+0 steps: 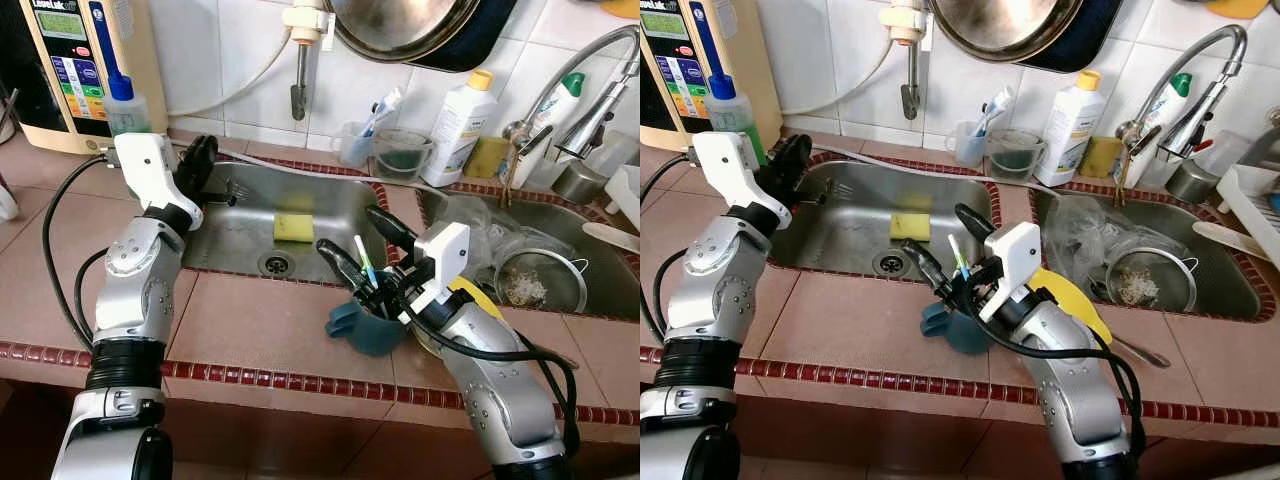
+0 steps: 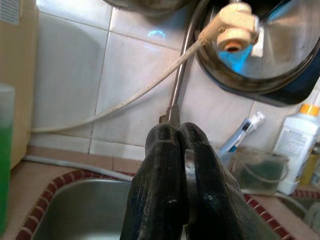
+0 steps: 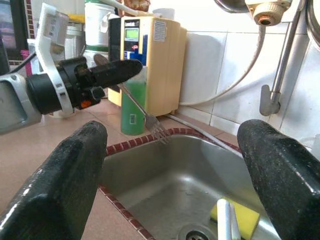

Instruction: Kitchen organization

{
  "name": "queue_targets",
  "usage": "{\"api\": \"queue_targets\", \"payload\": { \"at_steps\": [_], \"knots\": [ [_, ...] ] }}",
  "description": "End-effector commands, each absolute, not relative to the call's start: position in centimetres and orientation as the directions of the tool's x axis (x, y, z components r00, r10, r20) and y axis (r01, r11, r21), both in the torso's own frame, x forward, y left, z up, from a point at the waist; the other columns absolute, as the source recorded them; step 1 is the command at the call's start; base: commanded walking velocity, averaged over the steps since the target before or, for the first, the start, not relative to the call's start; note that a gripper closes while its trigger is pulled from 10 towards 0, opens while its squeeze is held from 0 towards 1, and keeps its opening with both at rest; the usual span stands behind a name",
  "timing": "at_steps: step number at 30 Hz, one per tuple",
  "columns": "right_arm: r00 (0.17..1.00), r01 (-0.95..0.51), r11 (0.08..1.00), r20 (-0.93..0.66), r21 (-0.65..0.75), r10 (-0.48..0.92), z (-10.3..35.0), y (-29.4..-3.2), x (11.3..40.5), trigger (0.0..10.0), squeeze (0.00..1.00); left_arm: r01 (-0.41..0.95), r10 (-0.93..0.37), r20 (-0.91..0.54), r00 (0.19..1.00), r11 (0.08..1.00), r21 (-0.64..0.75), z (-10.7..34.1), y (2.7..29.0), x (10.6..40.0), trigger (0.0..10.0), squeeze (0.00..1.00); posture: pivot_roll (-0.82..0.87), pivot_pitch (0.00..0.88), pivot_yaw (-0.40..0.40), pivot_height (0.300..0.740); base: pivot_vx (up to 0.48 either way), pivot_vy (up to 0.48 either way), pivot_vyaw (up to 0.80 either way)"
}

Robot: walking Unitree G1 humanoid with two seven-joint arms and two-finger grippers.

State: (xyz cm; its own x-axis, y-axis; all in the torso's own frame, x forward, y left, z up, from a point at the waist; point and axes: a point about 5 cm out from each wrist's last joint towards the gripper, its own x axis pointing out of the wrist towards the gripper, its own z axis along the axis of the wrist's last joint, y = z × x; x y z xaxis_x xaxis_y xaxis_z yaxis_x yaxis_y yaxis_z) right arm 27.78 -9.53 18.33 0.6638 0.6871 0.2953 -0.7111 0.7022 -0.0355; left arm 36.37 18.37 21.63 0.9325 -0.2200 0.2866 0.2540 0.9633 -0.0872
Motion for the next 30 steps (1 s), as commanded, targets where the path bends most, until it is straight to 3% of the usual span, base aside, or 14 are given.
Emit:
{"api": "queue_targets", "payload": {
  "at_steps": [1, 5, 16, 23, 30],
  "knots": [
    [0.648, -0.723, 0.690, 0.303, -0.044, 0.698, 19.0, -9.6, 27.7, 10.0, 0.00, 0.253, -0.227, 0.275, 0.934, 0.966, -0.061, 22.1, 18.0, 36.8, 10.0, 0.00, -0.10, 0.000, -0.087, 0.740, 0.000, 0.000, 0.00],
    [0.636, -0.742, 0.668, 0.252, -0.064, 0.730, 18.9, -9.0, 27.3, 10.0, 0.00, 0.225, -0.204, 0.258, 0.944, 0.973, -0.056, 22.0, 18.6, 37.0, 10.0, 0.00, -0.10, 0.000, -0.085, 0.740, 0.000, 0.000, 0.00],
    [0.728, -0.658, 0.753, 0.260, 0.007, 0.634, 19.7, -10.8, 26.5, 10.0, 0.00, 0.232, -0.220, 0.231, 0.948, 0.973, -0.023, 21.9, 19.0, 37.4, 10.0, 0.00, -0.12, 0.008, -0.077, 0.740, 0.000, 0.000, 0.00],
    [0.823, -0.553, 0.825, 0.238, 0.121, 0.516, 20.5, -11.3, 25.7, 10.0, 0.00, 0.245, -0.245, 0.186, 0.952, 0.969, 0.023, 21.6, 18.8, 38.1, 10.0, 0.00, -0.15, 0.020, -0.058, 0.740, 0.000, 0.000, 0.00],
    [0.841, -0.538, 0.814, 0.207, 0.218, 0.500, 20.7, -11.5, 25.2, 10.0, 0.00, 0.244, -0.247, 0.159, 0.956, 0.969, 0.040, 21.8, 18.8, 38.7, 10.0, 0.00, -0.16, 0.024, -0.048, 0.740, 0.000, 0.000, 0.00]
  ]
}}
